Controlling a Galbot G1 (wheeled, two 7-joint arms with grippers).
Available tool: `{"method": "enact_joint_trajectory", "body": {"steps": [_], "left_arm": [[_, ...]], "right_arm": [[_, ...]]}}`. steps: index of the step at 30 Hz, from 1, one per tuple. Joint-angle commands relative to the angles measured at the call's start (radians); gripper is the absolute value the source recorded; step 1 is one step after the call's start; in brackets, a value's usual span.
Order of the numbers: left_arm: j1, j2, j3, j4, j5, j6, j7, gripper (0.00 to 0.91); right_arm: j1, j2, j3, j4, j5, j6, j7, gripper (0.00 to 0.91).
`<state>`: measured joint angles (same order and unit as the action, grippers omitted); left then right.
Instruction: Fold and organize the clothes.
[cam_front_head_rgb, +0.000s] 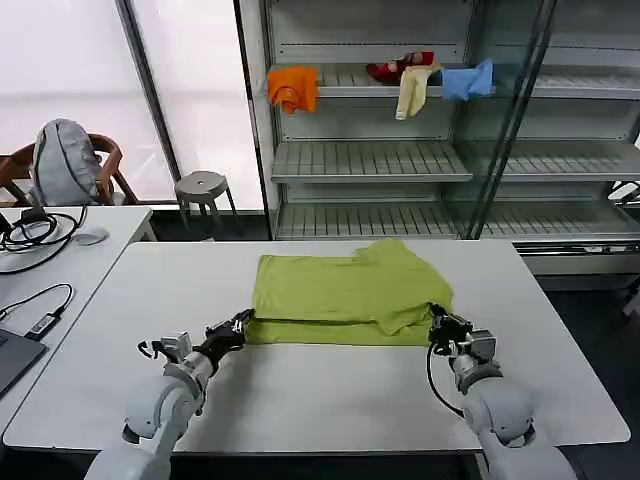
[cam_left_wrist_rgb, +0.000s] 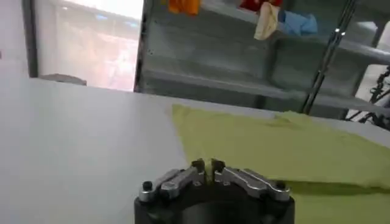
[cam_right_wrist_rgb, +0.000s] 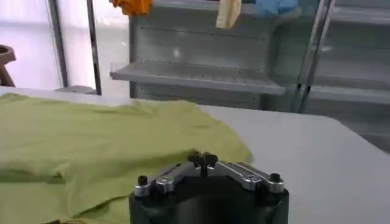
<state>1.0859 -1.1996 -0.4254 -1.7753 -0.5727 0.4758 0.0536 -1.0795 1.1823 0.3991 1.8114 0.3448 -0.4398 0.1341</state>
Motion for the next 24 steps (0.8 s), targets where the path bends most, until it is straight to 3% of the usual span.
{"method": "enact_joint_trajectory", "body": {"steps": [1,7,11,18,19,21,22,23,24], "left_arm": [[0.002,0.003,-0.009,-0.005,0.010,-0.014,0.005,0.907],[0.050,0.027,-0.022,-0.086,0.010,0.005,-0.005,0.907],[0.116,0.046,-0.008,-0.164,0.035,0.092,-0.040,0.907],[0.138,0.047,0.047,-0.148,0.127,0.101,-0.066,0.907],[0.132,0.043,0.048,-0.143,0.127,0.101,-0.066,0.907],[0.120,0.038,0.050,-0.126,0.125,0.101,-0.066,0.907],[0.115,0.037,0.051,-0.121,0.124,0.101,-0.066,0.665],[0.109,0.037,0.053,-0.114,0.123,0.101,-0.071,0.131],[0.106,0.036,0.053,-0.110,0.122,0.101,-0.068,0.020]], "right_arm": [[0.009,0.003,0.006,-0.012,0.002,0.017,0.021,0.907],[-0.035,-0.020,0.034,0.033,0.002,0.003,0.022,0.907],[-0.110,-0.052,0.053,0.122,0.001,-0.043,0.013,0.907],[-0.212,-0.074,0.097,0.199,-0.004,-0.133,-0.021,0.907],[-0.223,-0.078,0.102,0.203,-0.004,-0.139,-0.027,0.856],[-0.241,-0.085,0.106,0.202,-0.012,-0.140,-0.031,0.000],[-0.243,-0.086,0.106,0.202,-0.012,-0.140,-0.029,0.000],[-0.246,-0.084,0.108,0.201,-0.007,-0.140,-0.024,0.000],[-0.249,-0.084,0.112,0.200,-0.005,-0.140,-0.025,0.000]]}}
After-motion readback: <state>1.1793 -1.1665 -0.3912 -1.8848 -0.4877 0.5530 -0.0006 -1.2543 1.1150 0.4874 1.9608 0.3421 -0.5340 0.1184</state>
